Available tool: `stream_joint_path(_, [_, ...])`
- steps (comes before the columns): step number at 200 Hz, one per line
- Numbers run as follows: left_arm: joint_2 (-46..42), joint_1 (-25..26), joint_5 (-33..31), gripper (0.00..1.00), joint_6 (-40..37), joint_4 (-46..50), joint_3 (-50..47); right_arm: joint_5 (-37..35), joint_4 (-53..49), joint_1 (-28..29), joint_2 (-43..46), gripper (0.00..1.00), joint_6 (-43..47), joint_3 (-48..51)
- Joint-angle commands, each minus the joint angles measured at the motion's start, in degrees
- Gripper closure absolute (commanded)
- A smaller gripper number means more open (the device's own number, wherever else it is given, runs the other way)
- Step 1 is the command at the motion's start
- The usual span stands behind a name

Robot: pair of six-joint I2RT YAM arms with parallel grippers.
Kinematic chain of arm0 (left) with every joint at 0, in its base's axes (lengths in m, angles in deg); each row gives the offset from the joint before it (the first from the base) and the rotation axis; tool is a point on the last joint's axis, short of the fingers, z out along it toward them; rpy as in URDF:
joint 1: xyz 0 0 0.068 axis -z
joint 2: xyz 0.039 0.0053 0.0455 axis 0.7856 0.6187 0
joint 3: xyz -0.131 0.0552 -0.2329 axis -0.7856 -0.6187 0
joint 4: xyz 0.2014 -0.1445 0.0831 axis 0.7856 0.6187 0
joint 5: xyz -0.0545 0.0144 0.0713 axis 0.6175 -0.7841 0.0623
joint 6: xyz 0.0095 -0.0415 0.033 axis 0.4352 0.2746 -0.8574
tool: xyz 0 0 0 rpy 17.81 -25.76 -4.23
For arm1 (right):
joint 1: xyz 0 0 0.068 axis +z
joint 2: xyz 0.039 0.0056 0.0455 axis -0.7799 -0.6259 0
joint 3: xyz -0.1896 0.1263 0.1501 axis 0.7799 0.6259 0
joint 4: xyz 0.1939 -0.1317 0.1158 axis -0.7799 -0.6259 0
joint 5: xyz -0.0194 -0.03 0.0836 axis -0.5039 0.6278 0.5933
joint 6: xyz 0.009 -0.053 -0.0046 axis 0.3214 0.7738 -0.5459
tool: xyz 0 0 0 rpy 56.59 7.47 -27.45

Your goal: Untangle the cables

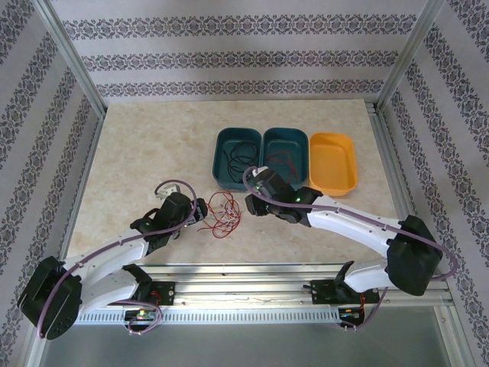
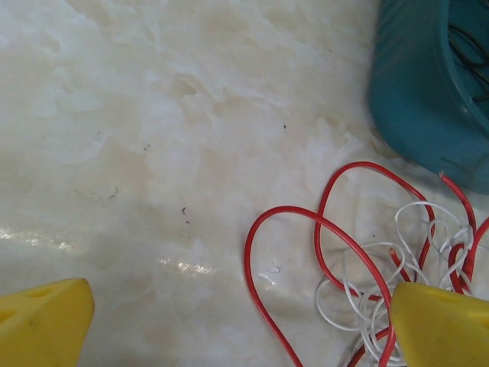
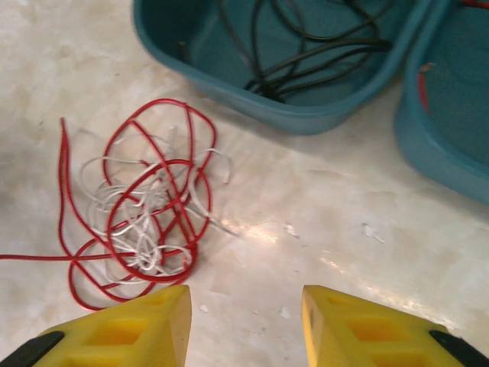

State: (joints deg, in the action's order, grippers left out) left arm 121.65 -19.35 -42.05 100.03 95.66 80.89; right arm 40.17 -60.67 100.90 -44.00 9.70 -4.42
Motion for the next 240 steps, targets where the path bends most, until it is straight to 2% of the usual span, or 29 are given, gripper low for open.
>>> stream_joint_path(1, [1.17, -2.1, 4.15, 0.01, 2.08, -4.73, 1.81, -2.28, 1.68, 2.75, -2.36, 0.6, 0.49, -1.09])
stream_joint_path(25, [2.12, -4.32, 6.97, 0.01, 3.31, -7.4, 1.06, -2.48, 0.32, 5.23, -5.44, 0.62, 2.95, -3.68])
stream_joint_path(76, [2.19, -6.35, 8.89, 0.01, 4.73, -9.57, -1.2, -3.86, -4.72, 9.62, -13.53, 0.62, 7.33, -11.54])
stream_joint_path(133, [0.76, -7.1, 9.36, 0.01, 4.6, -8.82, -2.22, -7.11, -12.27, 11.17, -22.95, 0.66, 8.35, -20.48])
stream_joint_path(184, [-1.23, -7.42, 9.56, 0.01, 4.68, -7.74, -3.96, -10.06, -13.65, 11.25, -26.83, 0.67, 9.73, -22.96])
stream_joint_path(240, [-2.2, -7.44, 10.21, 0.01, 5.04, -7.42, -5.31, -8.51, -13.04, 11.26, -29.48, 0.69, 10.63, -25.17])
